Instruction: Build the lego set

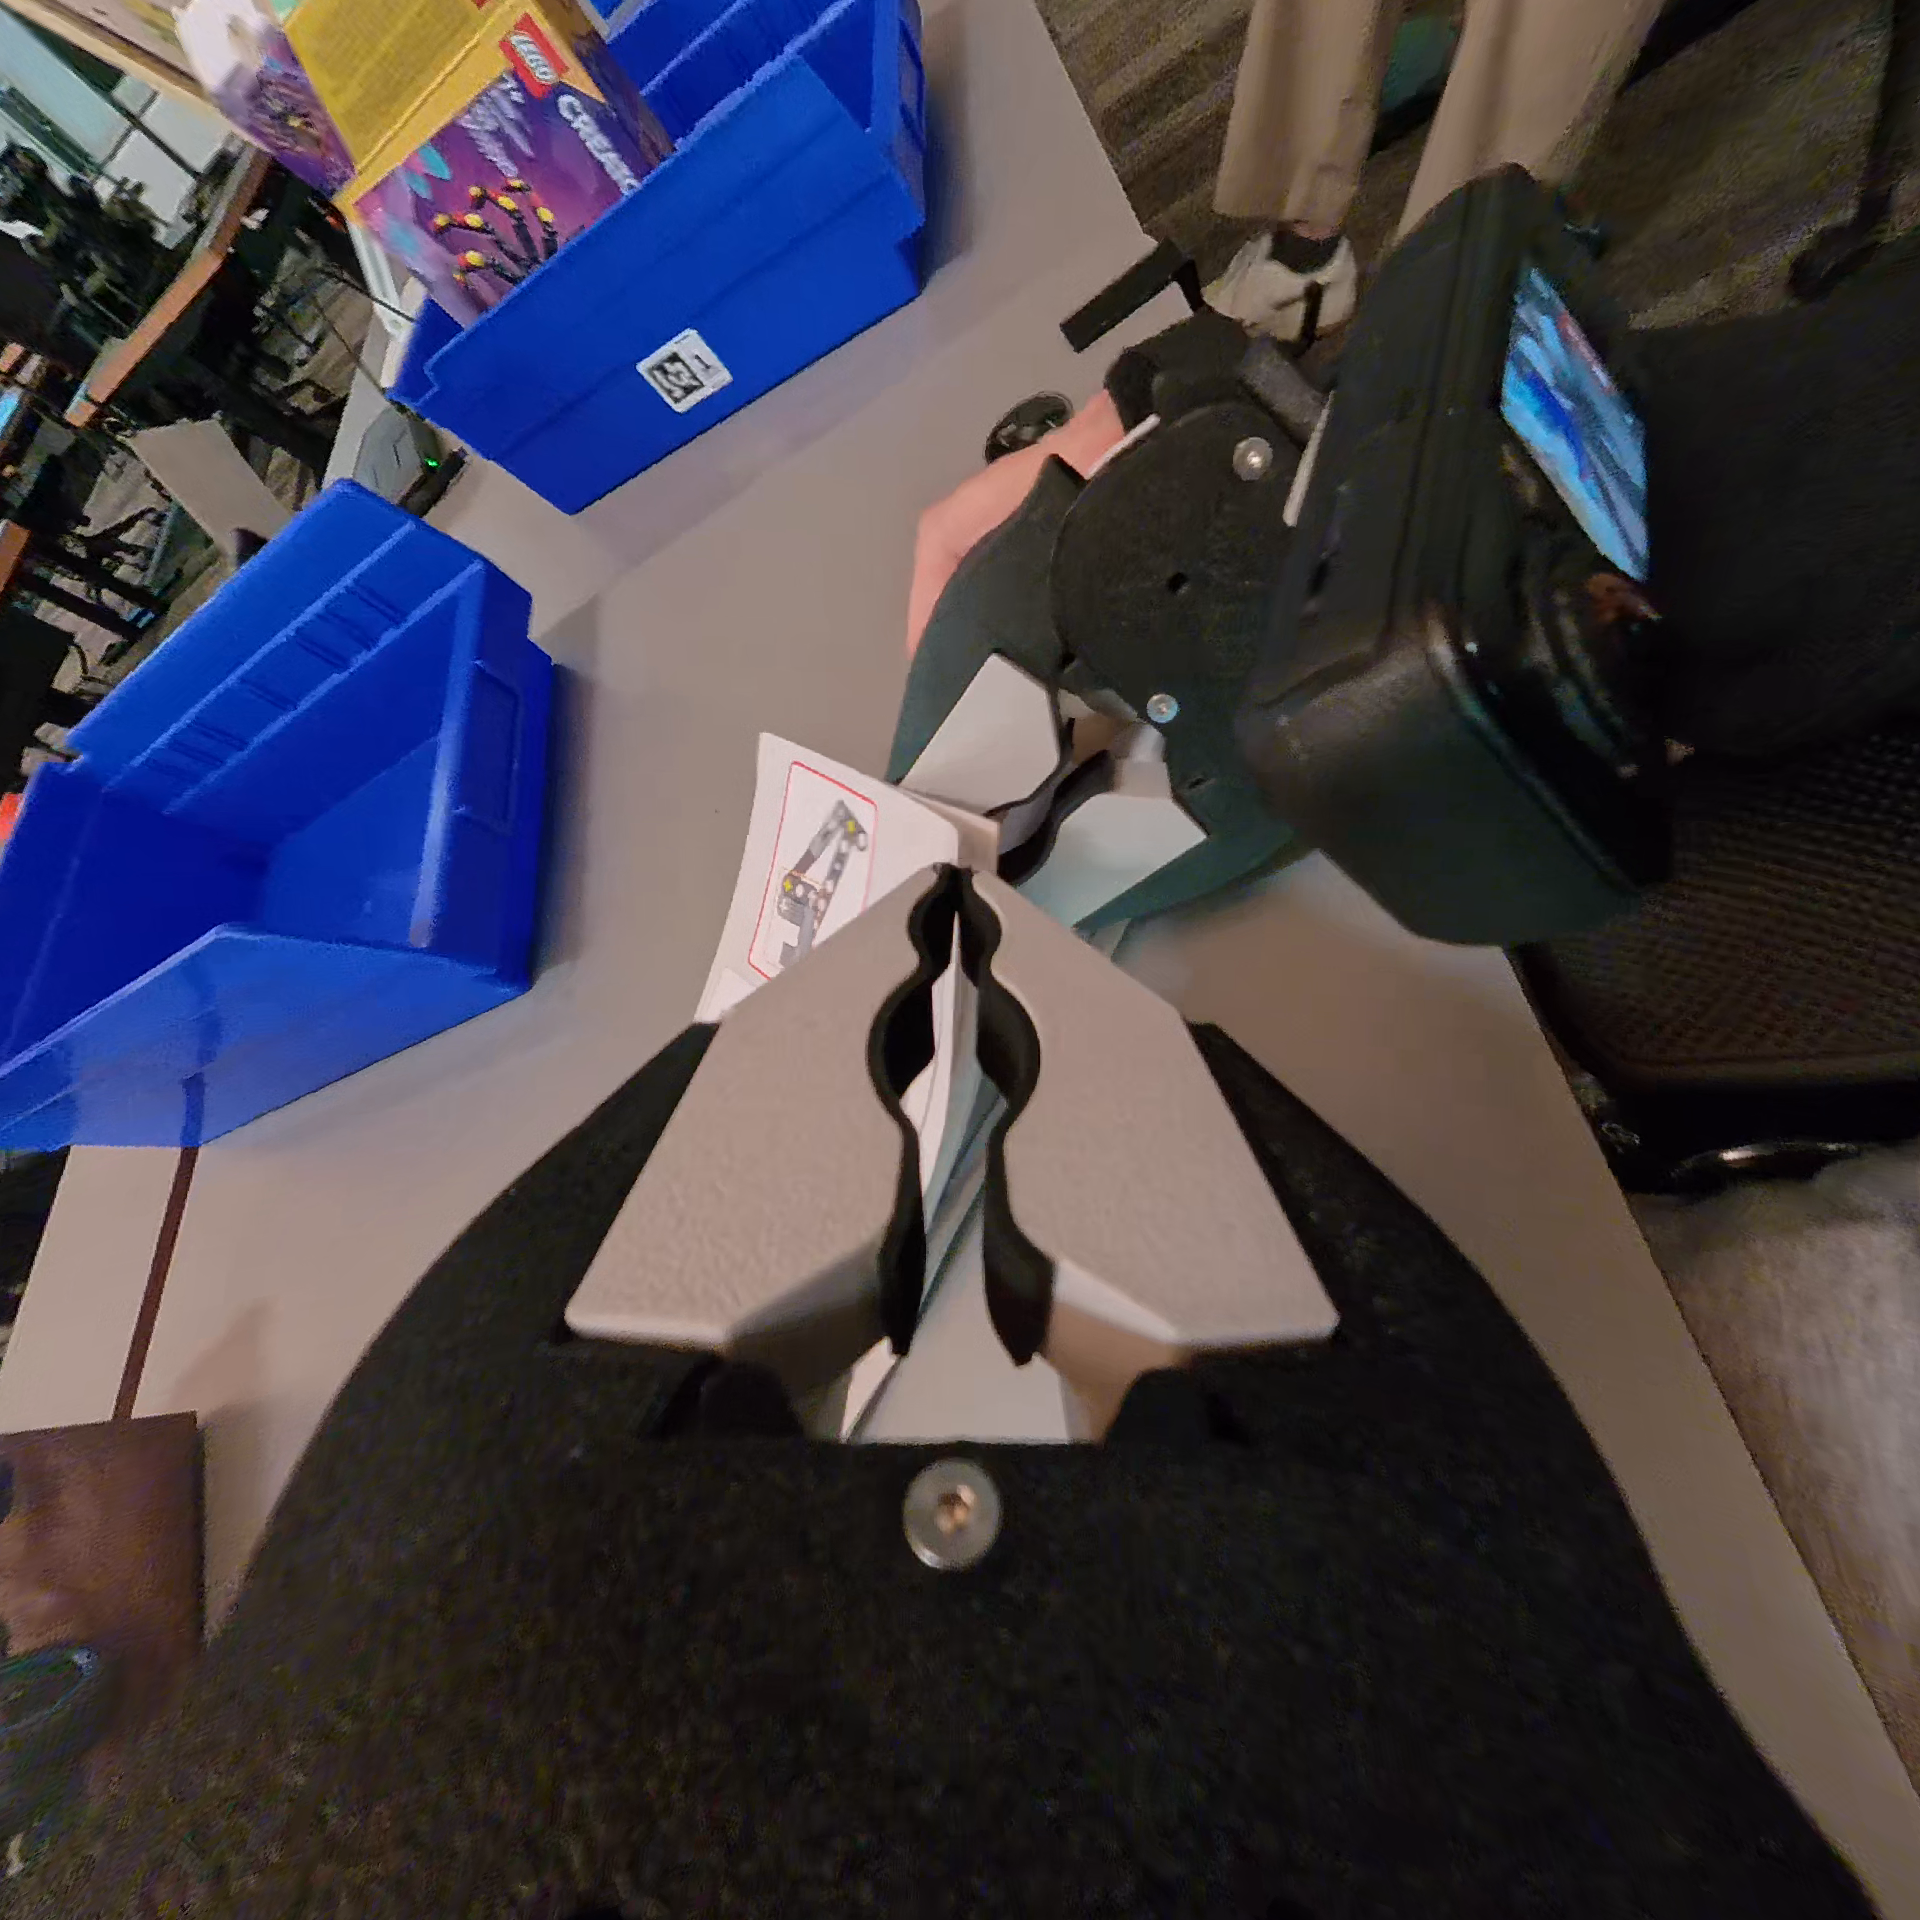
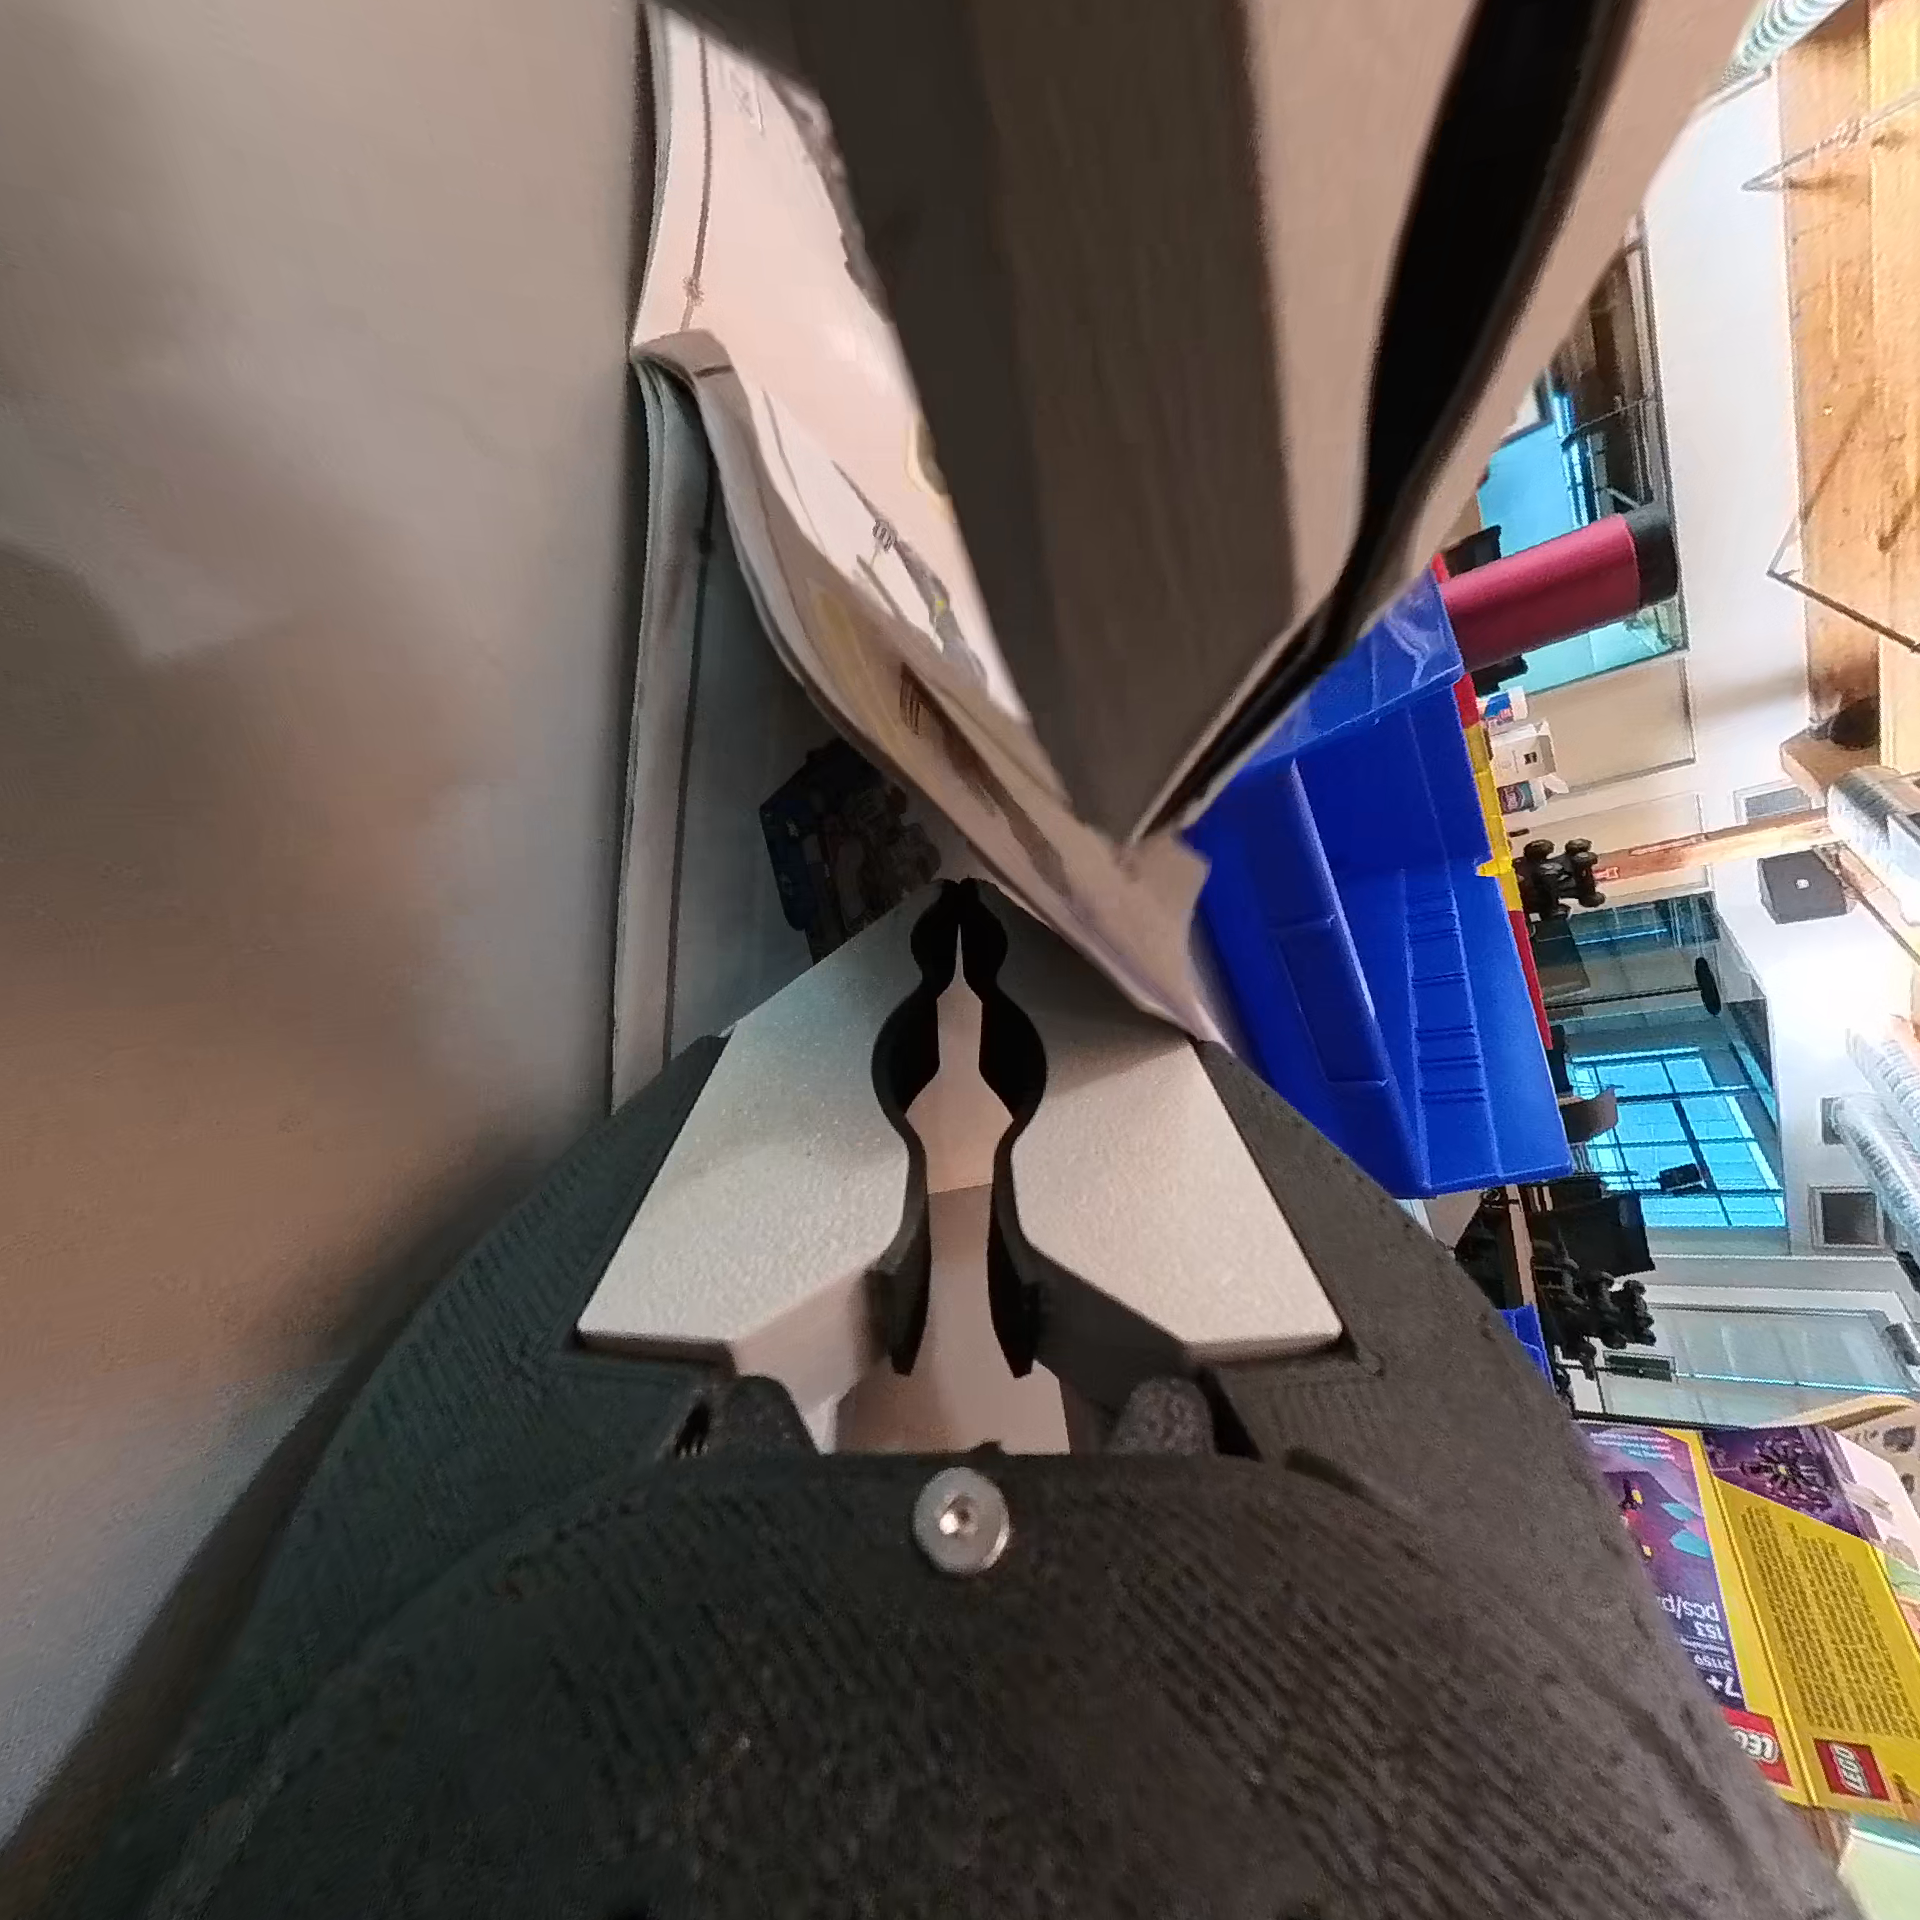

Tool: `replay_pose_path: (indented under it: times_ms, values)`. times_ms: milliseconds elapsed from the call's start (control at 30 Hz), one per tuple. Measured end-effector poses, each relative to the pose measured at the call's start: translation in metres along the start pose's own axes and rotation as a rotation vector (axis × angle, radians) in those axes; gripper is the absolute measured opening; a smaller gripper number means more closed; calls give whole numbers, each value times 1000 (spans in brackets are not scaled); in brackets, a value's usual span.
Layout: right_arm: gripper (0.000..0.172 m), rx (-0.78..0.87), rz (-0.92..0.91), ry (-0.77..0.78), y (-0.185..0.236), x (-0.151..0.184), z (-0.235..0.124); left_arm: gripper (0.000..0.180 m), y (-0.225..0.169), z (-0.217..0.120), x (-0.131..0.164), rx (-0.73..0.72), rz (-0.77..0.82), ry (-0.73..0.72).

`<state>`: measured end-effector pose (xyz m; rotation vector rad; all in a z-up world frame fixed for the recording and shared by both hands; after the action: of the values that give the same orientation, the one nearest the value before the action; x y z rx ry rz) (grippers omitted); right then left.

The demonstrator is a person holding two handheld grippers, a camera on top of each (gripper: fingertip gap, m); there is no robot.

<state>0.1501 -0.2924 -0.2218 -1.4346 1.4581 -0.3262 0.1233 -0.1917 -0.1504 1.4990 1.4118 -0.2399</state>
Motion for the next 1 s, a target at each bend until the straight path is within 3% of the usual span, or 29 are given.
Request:
replay_pose_path:
  times_ms: [100, 200, 267, 367, 467, 567, 667, 767, 833, 1000]
  values:
    - [0, 0, -1, 0, 0, 0, 0, 0, 11, -9, 2, -36, -102, -42]
    - [0, 2, -1, 0, 0, 0, 0, 0, 38, -23, 12, -240, -199, -16]
    - [0, 5, -3, 2, 0, 0, 0, 0, 61, -40, 26, -455, -215, 88]
    - [0, 10, 4, 13, 0, 1, 0, 0, 79, -58, 55, -606, -146, 331]
    - [0, 2, 10, 17, -1, 4, -1, 0, 75, -60, 89, -555, -125, 559]
    - [0, -3, 25, 27, -3, 9, -5, 13, 62, -65, 106, -534, -139, 618]
    - [0, -22, 12, 50, -5, 13, -6, 16, 53, -74, 107, -564, -156, 560]
    - [0, -40, -15, 90, -8, 17, -3, 12, 41, -70, 84, -531, -135, 328]
    - [0, -53, -3, 94, -10, 18, -2, 10, 33, -58, 75, -514, -69, 250]
    - [0, -46, 35, 219, -14, 30, -15, 8, 16, -9, 82, -407, 66, 316]
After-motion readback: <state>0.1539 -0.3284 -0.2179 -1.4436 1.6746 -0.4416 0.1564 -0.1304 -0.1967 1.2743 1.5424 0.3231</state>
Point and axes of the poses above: each gripper's, where its closed fingertips meet, z out along the fingers, x out of its underside, y = z × x across the jaws, the point moved 9 cm from there along -z, back along the fingers, and after that the axes turned 6 degrees about -x, right-handed, at the moved point
